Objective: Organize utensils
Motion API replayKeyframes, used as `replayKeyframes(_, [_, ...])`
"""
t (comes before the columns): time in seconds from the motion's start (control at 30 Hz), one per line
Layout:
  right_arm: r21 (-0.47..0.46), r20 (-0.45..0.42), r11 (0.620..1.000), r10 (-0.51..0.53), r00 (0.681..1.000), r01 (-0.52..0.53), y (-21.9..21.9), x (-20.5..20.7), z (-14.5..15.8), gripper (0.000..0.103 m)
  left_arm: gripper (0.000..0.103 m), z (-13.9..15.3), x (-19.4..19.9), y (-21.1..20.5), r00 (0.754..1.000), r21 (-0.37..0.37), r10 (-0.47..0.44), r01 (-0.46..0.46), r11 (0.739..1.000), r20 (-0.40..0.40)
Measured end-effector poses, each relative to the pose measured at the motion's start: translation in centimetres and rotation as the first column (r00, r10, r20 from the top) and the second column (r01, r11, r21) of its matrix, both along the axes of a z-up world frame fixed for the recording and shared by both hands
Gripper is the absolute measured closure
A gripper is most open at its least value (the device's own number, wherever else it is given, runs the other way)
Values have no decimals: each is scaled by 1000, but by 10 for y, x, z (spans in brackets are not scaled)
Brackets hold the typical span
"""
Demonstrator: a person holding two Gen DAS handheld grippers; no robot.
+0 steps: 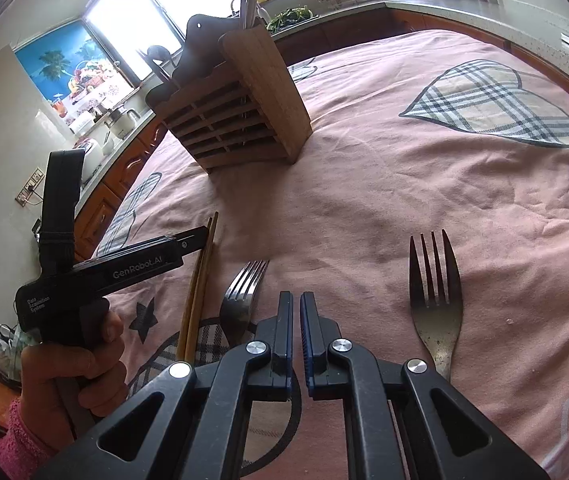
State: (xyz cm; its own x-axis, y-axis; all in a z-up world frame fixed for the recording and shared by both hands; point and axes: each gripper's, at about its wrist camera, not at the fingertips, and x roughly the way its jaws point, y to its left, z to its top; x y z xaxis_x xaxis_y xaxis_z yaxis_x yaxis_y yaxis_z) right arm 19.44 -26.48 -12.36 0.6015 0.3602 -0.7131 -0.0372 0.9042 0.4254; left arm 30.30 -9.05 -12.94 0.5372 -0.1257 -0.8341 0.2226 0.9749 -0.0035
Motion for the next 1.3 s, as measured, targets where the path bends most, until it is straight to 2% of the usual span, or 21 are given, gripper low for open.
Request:
replayKeyframes(0.1, [6, -5, 1000, 11, 1000, -11, 3, 3, -1, 95, 56, 2, -5, 3, 999, 9, -39, 39, 999, 1])
replayKeyframes(0.17, [12, -5, 1000, 27, 1000, -27, 7, 4, 0, 95, 72, 3, -11, 11, 997, 10, -76, 76, 997, 0])
replayKeyframes(0.27, [27, -3, 998, 60, 998, -60, 15, 5, 0, 90, 79, 4, -22, 24, 991, 13, -131, 131, 991, -9])
replayKeyframes(0.33, [33, -5, 997, 74, 997, -74, 19, 8, -1, 70, 79, 7, -27, 35, 989, 1, -143, 143, 990, -19])
replayKeyframes(0.37, [40, -8, 996, 81, 997, -80, 21, 9, -2, 66, 79, 7, -27, 39, 990, -14, -139, 138, 990, -26])
replayKeyframes(0.47, [35, -20, 995, 94, 995, -93, 29, 16, -5, 64, 79, 8, -26, 46, 992, -49, -117, 116, 992, -36])
replayKeyframes(0.6, [-4, -38, 993, 121, 992, -121, 41, 26, -6, 64, 73, 8, -25, 37, 994, -34, -103, 102, 994, -31])
replayKeyframes(0.67, [-21, -44, 991, 135, 990, -136, 46, 30, -4, 65, 73, 7, -27, 33, 994, -28, -109, 109, 994, -21])
replayKeyframes(0.7, [-22, -43, 991, 133, 990, -134, 46, 31, -2, 72, 75, 7, -27, 32, 994, -27, -112, 112, 993, -16])
replayKeyframes(0.73, [-24, -41, 991, 131, 990, -132, 45, 31, -1, 85, 83, 7, -27, 33, 993, -30, -116, 116, 993, -14])
replayKeyframes(0.77, [-23, -34, 991, 131, 991, -131, 43, 30, 1, 92, 86, 8, -27, 34, 993, -42, -121, 120, 992, -14])
replayKeyframes(0.83, [-35, -21, 992, 117, 993, -118, 38, 26, 5, 99, 87, 8, -28, 41, 992, -82, -122, 119, 989, -27])
replayKeyframes(0.9, [-33, -16, 994, 103, 995, -103, 30, 23, 6, 103, 87, 9, -29, 47, 993, -101, -113, 109, 989, -32])
replayKeyframes(1.03, [5, -16, 996, 84, 996, -84, 17, 18, 7, 102, 86, 10, -31, 56, 994, -139, -85, 75, 987, -64])
replayKeyframes(1.1, [41, -34, 995, 87, 996, -85, 14, 20, 5, 95, 80, 12, -33, 59, 995, -141, -73, 62, 988, -72])
replayKeyframes(1.17, [74, -60, 993, 95, 994, -90, 14, 22, 3, 86, 58, 14, -35, 59, 996, -120, -54, 45, 992, -72])
replayKeyframes(1.23, [60, -67, 992, 111, 992, -107, 22, 25, 3, 67, 55, 12, -37, 59, 996, -94, -42, 35, 995, -75])
replayKeyframes(1.3, [46, -79, 990, 136, 987, -133, 31, 29, 1, 67, 55, 10, -37, 60, 996, -91, -37, 30, 995, -80])
